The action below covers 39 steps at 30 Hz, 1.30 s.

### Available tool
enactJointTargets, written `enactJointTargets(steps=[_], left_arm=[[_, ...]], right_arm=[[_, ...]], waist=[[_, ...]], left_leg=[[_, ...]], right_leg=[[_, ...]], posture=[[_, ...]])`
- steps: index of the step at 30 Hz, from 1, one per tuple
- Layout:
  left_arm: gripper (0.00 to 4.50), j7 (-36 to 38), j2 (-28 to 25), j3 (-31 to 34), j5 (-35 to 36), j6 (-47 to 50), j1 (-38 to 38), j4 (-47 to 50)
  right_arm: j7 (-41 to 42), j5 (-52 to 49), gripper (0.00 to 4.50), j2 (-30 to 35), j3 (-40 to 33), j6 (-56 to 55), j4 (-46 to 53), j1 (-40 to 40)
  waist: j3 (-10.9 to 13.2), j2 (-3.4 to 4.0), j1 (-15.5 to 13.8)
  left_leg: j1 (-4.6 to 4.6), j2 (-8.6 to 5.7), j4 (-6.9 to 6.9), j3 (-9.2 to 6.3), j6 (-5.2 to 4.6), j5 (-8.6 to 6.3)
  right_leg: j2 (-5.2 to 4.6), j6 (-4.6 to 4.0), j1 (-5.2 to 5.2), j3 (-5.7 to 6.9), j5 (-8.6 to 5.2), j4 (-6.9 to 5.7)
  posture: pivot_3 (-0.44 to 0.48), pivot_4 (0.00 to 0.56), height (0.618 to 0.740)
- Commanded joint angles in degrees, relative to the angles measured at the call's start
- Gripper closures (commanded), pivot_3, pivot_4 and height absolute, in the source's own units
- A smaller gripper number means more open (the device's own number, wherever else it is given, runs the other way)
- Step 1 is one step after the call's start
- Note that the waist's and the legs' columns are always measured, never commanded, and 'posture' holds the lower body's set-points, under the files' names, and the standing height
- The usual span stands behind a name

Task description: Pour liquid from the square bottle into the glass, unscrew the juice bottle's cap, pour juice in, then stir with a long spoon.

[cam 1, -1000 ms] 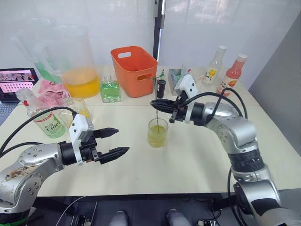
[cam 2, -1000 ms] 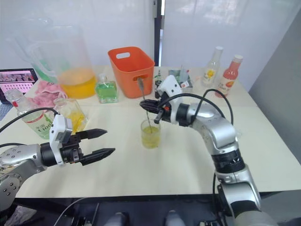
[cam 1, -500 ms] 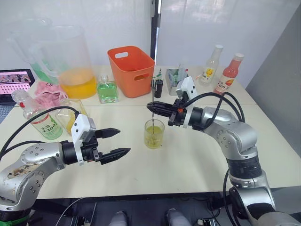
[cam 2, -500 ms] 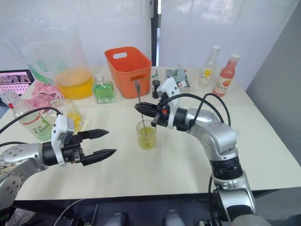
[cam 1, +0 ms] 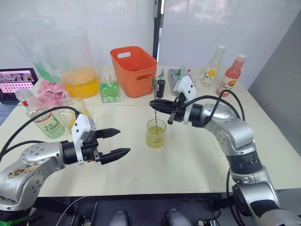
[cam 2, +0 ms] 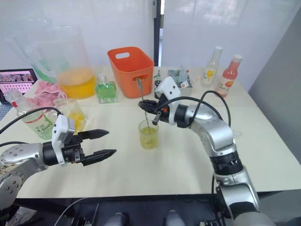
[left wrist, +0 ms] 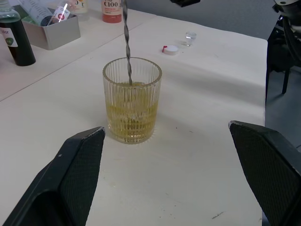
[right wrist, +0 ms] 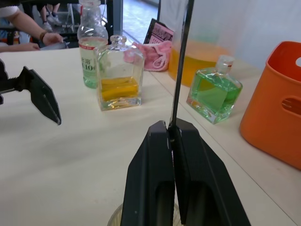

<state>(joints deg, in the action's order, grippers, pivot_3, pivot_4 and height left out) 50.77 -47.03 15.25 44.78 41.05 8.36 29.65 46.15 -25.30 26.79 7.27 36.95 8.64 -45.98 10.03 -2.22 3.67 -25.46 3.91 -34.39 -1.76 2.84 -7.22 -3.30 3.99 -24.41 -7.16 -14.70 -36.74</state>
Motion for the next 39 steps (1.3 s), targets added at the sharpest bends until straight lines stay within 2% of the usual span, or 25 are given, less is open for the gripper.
enactJointTargets(steps=[1,6,10,18,25,32,39], left_arm=[[0.04,0.7,-0.4,0.3,-0.1,-1.9,0.9,0.1],[0.04,0.9,-0.5,-0.2,-0.4,-2.4,1.3,-0.3],[0.04,0.9,-0.5,-0.4,-0.6,-2.4,1.5,-0.3],[0.04,0.8,-0.5,-0.3,-0.6,-2.4,1.2,0.0],[0.04,1.0,-0.5,-0.3,-0.7,-2.6,1.0,-0.2],[0.04,1.1,-0.2,-0.6,-0.9,-2.8,1.1,-0.3],[0.04,0.8,0.1,-0.5,-1.0,-2.8,0.9,0.0]], right_arm=[[0.7,-3.7,4.50,0.7,-2.6,3.4,3.7,0.3],[-1.6,-5.2,4.50,-2.3,-3.3,4.0,5.4,1.5],[-4.5,0.0,4.50,-4.4,-1.2,-1.4,2.3,1.1],[-4.6,5.9,4.50,-2.8,-0.6,-7.2,-2.3,0.0],[-0.7,0.2,4.50,1.5,-2.1,-0.4,2.9,1.6],[-2.5,-5.2,4.50,-0.5,-5.2,3.6,5.8,1.6],[-5.1,-0.7,4.50,-2.0,-3.8,-0.6,2.7,-0.6]], waist=[[0.0,0.00,0.1],[0.0,0.00,0.3],[0.0,0.00,0.3],[0.0,0.00,0.1],[0.0,0.00,-0.3],[0.0,0.00,-0.1],[0.0,0.00,0.2]], left_leg=[[0.01,0.00,0.00,0.00,0.00,0.00],[0.01,0.01,0.01,0.00,0.00,0.00],[0.01,0.01,0.01,0.00,0.00,0.00],[0.01,0.00,-0.01,0.00,0.00,0.00],[0.02,0.00,-0.06,0.00,0.00,0.00],[0.02,0.01,-0.05,0.00,0.00,0.00],[0.02,0.01,-0.03,0.00,0.00,0.00]], right_leg=[[0.00,0.00,0.00,0.00,0.00,-0.01],[0.01,0.01,-0.02,0.00,0.00,-0.02],[0.01,0.09,-0.04,0.01,0.05,-0.04],[0.01,0.08,0.01,0.00,0.05,-0.02],[0.00,0.00,0.05,0.00,0.00,-0.01],[0.01,0.00,0.02,0.00,0.00,-0.02],[0.01,0.01,0.00,0.00,0.01,-0.02]], posture=[[0.000,0.150,0.740],[0.000,0.150,0.740],[0.000,0.150,0.740],[0.000,0.150,0.740],[0.000,0.150,0.740],[0.000,0.150,0.740],[0.000,0.150,0.740]])
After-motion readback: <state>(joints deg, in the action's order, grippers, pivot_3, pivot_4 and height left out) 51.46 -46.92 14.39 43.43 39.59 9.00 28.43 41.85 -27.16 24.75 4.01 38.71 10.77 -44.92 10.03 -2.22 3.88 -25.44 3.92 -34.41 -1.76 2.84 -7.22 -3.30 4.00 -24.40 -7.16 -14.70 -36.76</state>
